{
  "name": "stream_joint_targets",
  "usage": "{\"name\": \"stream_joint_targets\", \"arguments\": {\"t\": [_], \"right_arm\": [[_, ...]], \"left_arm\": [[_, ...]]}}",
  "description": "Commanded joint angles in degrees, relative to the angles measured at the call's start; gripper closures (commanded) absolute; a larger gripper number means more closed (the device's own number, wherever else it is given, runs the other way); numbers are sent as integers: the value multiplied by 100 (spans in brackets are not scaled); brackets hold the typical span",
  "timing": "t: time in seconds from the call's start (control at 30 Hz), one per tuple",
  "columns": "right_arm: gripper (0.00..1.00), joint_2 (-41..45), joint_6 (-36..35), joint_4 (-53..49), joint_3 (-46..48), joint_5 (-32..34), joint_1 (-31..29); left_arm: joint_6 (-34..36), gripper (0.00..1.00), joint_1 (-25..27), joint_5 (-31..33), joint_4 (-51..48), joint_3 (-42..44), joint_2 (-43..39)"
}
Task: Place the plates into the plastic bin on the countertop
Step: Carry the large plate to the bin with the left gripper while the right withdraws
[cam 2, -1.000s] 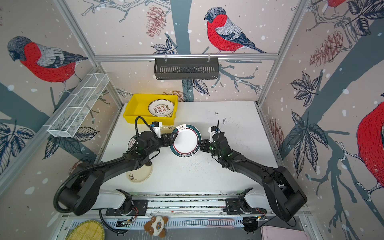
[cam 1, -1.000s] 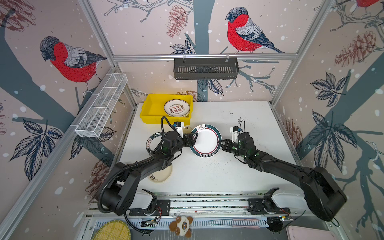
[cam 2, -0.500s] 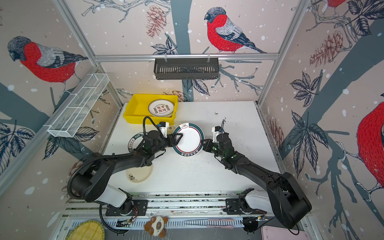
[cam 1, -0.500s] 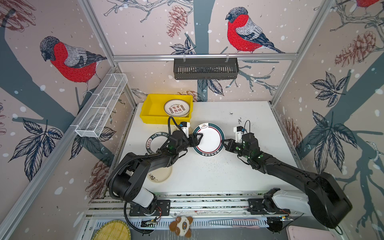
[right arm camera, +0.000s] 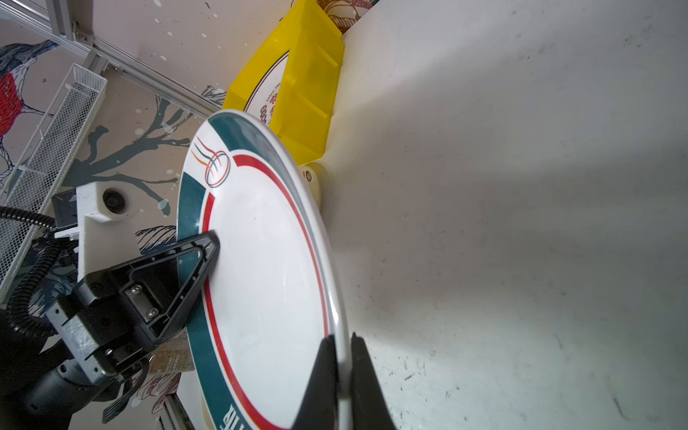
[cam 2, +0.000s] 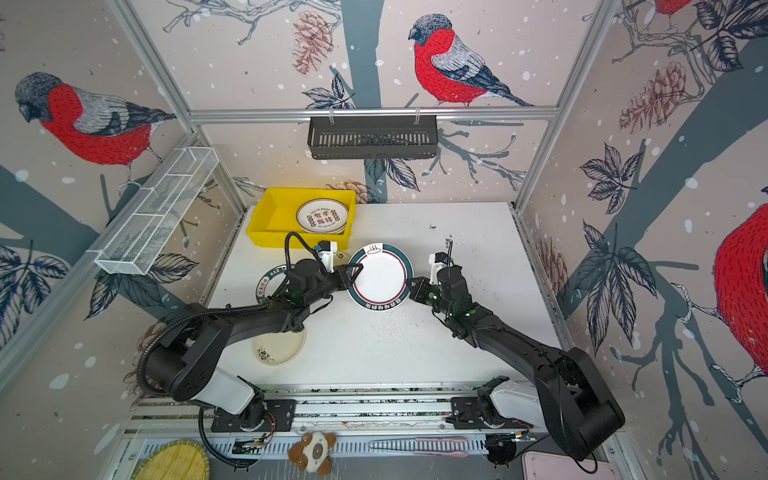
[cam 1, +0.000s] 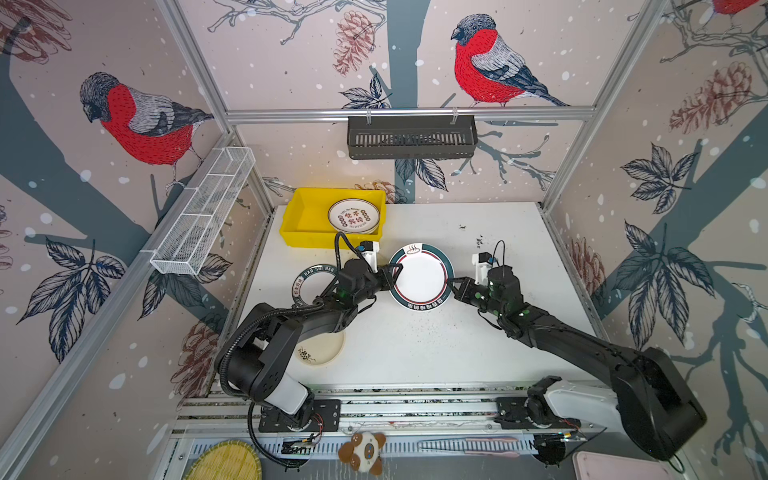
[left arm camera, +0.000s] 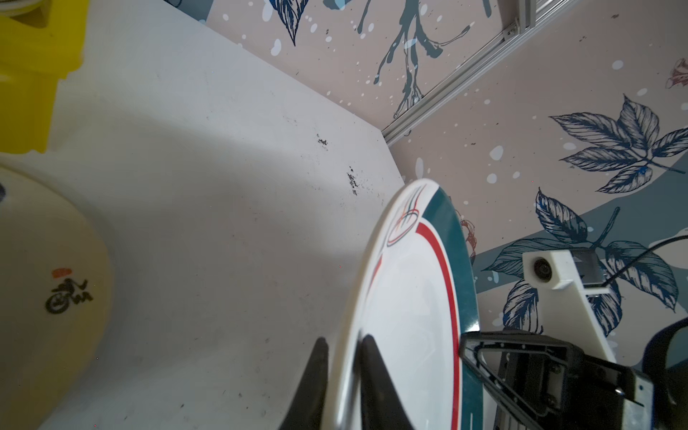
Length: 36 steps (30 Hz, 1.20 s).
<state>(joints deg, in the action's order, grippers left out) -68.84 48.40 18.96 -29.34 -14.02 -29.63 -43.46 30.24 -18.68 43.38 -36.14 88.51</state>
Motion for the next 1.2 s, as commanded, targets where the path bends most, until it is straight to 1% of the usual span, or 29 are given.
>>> {"name": "stream_joint_targets", "arguments": {"t": [0.0,0.07,0.1,0.13,0.2,0.27,0.3,0.4,0.43,0.53,0.67,0.77,0.9,1.07,1.17], "right_arm": [[99,44,-303,139,-52,-57,-26],[98,55,-313,139,-45,-64,-30],[95,71,-314,133,-49,-65,-18],[90,72,-314,111,-54,-57,-17],[84,89,-323,89,-54,-51,-9],[70,132,-340,67,-58,-51,8],[60,157,-345,54,-61,-49,22],[24,281,-374,-49,-104,5,75],[15,324,-399,-116,-136,48,91],[1,469,-550,-385,-274,202,173],[1,669,-750,-743,-478,356,373],[1,784,-837,-891,-580,364,611],[1,875,-889,-1007,-643,308,912],[0,899,-938,-1078,-634,208,1258],[1,885,-955,-1087,-630,116,1418]], "left_arm": [[251,93,26,-224,99,-58,-4],[234,96,26,-240,119,-69,8],[235,99,26,-247,123,-77,17],[235,100,22,-250,110,-86,22],[235,100,26,-242,118,-88,21],[235,100,24,-231,105,-123,25],[233,100,10,-220,88,-174,25],[311,100,-5,-202,-107,-397,69],[336,100,-18,-196,-159,-487,85],[368,100,-131,-202,-305,-789,185],[288,100,-497,-327,-419,-1221,373],[258,100,-840,-275,-457,-1511,488],[451,100,-1308,34,-752,-1955,619],[406,100,-2000,311,-799,-2385,909],[507,100,-2284,513,-974,-2719,1181]]}}
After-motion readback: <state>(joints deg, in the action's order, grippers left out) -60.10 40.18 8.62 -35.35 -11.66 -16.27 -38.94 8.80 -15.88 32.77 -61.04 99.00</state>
